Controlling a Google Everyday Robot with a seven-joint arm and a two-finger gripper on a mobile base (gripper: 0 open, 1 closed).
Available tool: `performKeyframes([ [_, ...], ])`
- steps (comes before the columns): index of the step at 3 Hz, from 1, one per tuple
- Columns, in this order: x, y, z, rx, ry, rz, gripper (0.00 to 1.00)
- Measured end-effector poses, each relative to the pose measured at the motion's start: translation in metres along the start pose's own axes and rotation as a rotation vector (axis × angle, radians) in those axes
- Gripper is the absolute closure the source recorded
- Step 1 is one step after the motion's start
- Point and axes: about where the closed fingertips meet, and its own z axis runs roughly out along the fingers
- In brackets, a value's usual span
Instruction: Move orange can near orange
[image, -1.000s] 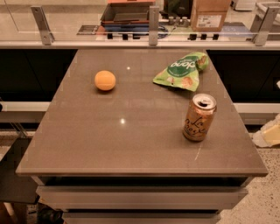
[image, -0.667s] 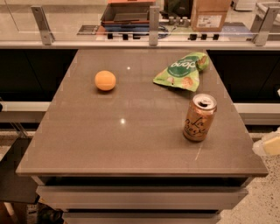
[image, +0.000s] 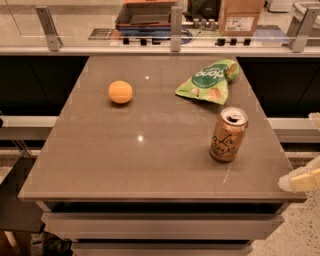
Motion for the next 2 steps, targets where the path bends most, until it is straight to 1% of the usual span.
performKeyframes([
  [1,0.0018,0.0016,0.0127,0.020,0.057,-0.019,0.00],
  [2,0.0001,0.0069,0.0158,0.009,0.047,-0.007,0.00],
])
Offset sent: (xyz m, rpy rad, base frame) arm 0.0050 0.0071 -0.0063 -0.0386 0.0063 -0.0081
